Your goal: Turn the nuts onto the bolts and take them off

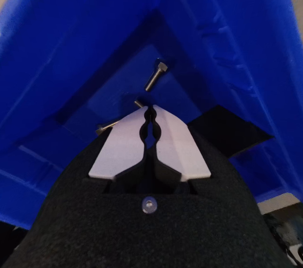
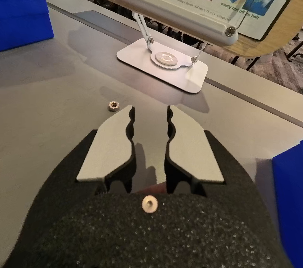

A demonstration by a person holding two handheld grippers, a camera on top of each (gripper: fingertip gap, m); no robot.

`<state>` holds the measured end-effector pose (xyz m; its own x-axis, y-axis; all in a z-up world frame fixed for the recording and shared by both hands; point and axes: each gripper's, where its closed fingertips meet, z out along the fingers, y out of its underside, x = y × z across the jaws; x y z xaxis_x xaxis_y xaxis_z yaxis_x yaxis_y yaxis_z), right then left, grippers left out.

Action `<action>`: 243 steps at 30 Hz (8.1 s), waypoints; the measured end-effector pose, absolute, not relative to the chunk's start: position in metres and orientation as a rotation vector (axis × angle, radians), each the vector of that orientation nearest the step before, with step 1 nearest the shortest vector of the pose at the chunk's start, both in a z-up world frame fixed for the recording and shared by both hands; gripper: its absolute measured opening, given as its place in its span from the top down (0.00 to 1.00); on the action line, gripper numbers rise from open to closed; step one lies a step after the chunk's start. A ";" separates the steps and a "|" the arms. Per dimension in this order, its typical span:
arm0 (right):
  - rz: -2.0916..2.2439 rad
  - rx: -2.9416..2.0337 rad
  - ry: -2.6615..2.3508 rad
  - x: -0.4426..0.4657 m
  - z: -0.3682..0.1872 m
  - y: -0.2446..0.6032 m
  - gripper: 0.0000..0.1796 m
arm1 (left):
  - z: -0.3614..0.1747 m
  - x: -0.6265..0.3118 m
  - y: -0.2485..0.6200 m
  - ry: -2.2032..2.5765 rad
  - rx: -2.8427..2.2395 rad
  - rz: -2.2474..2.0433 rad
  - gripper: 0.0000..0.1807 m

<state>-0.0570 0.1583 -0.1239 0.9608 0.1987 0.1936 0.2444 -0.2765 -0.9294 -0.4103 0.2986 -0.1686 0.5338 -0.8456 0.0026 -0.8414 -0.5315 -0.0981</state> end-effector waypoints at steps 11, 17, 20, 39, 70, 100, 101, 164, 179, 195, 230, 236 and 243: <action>-0.064 -1.869 -0.360 -0.061 -0.126 0.158 0.79 | -0.151 -0.381 0.314 1.868 -2.184 -0.020 0.82; -0.049 -1.874 -0.344 -0.059 -0.126 0.159 0.80 | -0.183 -0.376 0.306 1.968 -2.255 -0.196 0.78; -0.045 -1.876 -0.340 -0.059 -0.126 0.159 0.81 | -0.188 -0.369 0.306 1.970 -2.220 -0.222 0.84; 0.017 -1.840 -0.299 -0.055 -0.119 0.156 0.82 | 0.029 -0.304 0.248 1.316 -1.700 -0.715 0.91; 1.113 -1.479 -0.518 -0.141 -0.044 0.082 0.83 | -0.012 -0.119 0.085 1.182 -1.391 -1.789 0.91; 0.799 -1.568 -0.748 -0.147 -0.067 0.080 0.95 | -0.045 -0.156 0.073 1.876 -1.454 -0.904 0.75; 0.783 -1.566 -0.753 -0.148 -0.067 0.080 0.95 | -0.046 -0.154 0.074 1.909 -1.471 -0.845 0.74; -0.166 -2.024 -1.879 -0.111 -0.153 0.169 0.81 | -0.086 -0.219 0.154 0.737 -1.738 -0.834 0.90; 0.035 -2.123 -1.985 -0.114 -0.192 0.191 0.90 | -0.091 -0.219 0.159 0.740 -1.789 -0.919 0.90; 0.592 -1.353 -1.032 -0.152 -0.003 0.079 0.91 | -0.020 -0.210 0.093 0.978 -1.502 -1.454 0.90; 0.493 -1.049 -1.019 -0.172 -0.005 0.035 0.90 | -0.007 -0.179 0.033 1.223 -1.398 -2.044 0.91; 0.686 -1.238 -0.982 -0.172 -0.020 0.042 0.91 | -0.019 -0.179 0.040 1.304 -1.394 -1.760 0.90; 1.005 -1.386 -0.898 -0.176 -0.030 0.041 0.91 | -0.029 -0.182 0.041 1.397 -1.307 -1.389 0.90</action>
